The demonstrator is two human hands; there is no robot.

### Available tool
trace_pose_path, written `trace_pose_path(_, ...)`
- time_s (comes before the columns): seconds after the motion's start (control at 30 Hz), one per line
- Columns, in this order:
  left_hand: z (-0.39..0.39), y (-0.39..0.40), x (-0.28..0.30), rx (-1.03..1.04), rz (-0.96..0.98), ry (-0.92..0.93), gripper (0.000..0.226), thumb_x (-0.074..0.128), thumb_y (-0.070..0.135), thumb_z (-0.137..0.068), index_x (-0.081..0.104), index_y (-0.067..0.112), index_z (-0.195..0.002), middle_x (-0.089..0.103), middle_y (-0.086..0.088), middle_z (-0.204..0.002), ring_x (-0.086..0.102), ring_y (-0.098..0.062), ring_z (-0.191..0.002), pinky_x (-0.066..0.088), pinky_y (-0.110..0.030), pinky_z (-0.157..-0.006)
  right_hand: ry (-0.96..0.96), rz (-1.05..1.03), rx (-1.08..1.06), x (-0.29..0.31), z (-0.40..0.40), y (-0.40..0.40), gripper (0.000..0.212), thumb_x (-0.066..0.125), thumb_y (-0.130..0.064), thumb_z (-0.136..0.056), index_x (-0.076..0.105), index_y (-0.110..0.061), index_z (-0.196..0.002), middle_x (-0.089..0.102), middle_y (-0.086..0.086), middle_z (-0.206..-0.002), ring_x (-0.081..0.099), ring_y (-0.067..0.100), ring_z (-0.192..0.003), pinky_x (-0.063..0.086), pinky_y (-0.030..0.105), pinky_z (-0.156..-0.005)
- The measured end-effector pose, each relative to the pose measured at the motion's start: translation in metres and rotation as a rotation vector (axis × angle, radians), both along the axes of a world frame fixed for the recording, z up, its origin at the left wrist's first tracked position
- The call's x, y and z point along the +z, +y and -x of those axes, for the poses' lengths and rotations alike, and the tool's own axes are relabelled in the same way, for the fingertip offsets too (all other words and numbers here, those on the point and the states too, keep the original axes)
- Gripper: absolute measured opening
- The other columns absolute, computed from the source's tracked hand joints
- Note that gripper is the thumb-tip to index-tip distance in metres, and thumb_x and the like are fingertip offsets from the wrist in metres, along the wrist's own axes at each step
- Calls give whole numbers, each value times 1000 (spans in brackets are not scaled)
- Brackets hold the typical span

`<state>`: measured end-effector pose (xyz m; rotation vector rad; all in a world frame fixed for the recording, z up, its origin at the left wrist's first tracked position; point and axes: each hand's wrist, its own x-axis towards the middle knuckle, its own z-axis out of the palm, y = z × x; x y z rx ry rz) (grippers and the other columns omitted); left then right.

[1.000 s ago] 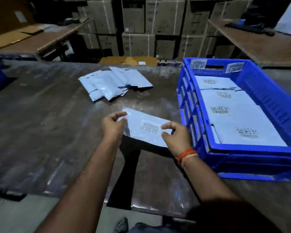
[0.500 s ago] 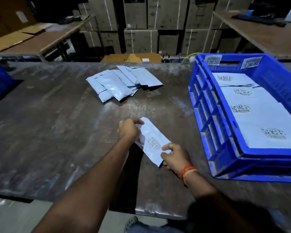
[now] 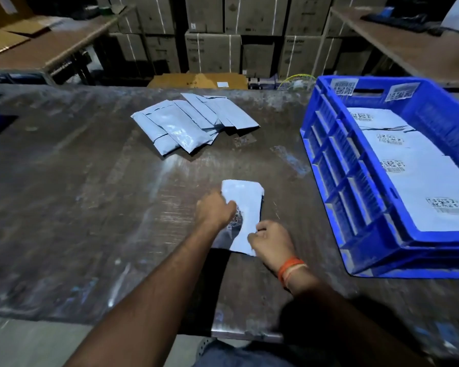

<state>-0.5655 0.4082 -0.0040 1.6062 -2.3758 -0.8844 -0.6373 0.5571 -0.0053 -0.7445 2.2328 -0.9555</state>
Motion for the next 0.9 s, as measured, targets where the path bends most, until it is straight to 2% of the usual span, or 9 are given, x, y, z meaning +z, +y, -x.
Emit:
trace_pose_path(0.03, 3, -4, 2, -92, -29, 60, 34, 61, 31, -86, 60, 14, -115, 71, -15, -115, 64, -37, -108, 51, -38, -90, -86, 5, 18, -5, -7, 0, 41, 56, -35, -57, 67, -7, -86, 72, 7, -71, 70, 31, -73, 58, 44, -76)
trace_pose_path(0.1, 6, -11, 7, -222, -91, 155, 51, 62, 17, -87, 54, 12, -137, 69, -12, -124, 64, -33, -115, 51, -40, -96, -283, 40, 26, -16, -18, 2, 34, 58, -33, -58, 66, -19, -88, 74, 0, -74, 74, 22, -72, 58, 47, -85)
trace_pose_path(0.17, 4, -17, 6, -305, -34, 169, 67, 61, 29, -80, 50, 16, -144, 65, -11, -132, 62, -30, -122, 49, -41, -102, -336, 93, -11, -17, -14, 7, 31, 57, -23, -64, 67, -20, -93, 75, 1, -74, 74, 21, -70, 59, 44, -84)
trace_pose_path(0.3, -17, -2, -7, -420, 137, -80, 106, 66, 83, -52, 42, 37, -145, 53, -5, -134, 44, -29, -126, 41, -44, -105, 90, 155, -181, 1, 27, 11, 26, 61, -13, -76, 71, -11, -100, 70, 0, -86, 67, 20, -82, 48, 25, -75)
trace_pose_path(0.4, -24, 14, -15, -533, 205, -159, 123, 66, 87, -43, 31, 38, -150, 42, 0, -137, 33, -26, -125, 41, -46, -106, 300, 68, -162, 7, 59, 8, 35, 66, -14, -76, 67, -14, -111, 67, 8, -104, 63, 26, -96, 50, 30, -84)
trace_pose_path(0.53, -24, 8, -18, -647, 260, -100, 112, 80, 61, -63, 26, 31, -156, 40, 4, -151, 29, -26, -133, 30, -41, -115, 350, -115, -9, 4, 69, 7, 29, 63, -19, -79, 69, -11, -105, 70, 12, -102, 64, 32, -99, 48, 30, -79)
trace_pose_path(0.7, -34, 13, -22, -559, 287, 24, 92, 45, 65, -79, 27, 23, -159, 23, 0, -165, 14, -29, -151, 17, -50, -122, 694, -21, 32, -9, 53, 16, 46, 49, -29, -81, 65, -11, -120, 61, 13, -118, 54, 35, -112, 47, 39, -92)
trace_pose_path(0.8, -34, 35, -26, -370, 422, 19, 73, 24, 52, -94, 26, 17, -158, 19, -6, -166, 9, -31, -154, 16, -52, -122, 794, 27, 257, -17, 46, 8, 59, 40, -37, -91, 43, -24, -149, 35, 3, -157, 30, 26, -145, 35, 44, -109)
trace_pose_path(0.9, -30, 55, -35, -344, 380, -44, 62, 24, 46, -102, 20, 23, -160, 10, -6, -168, 1, -32, -155, 9, -52, -124, 817, -140, 489, -21, 46, -2, 70, 7, -51, -92, 21, -30, -157, 11, -1, -167, 6, 20, -154, 22, 43, -117)
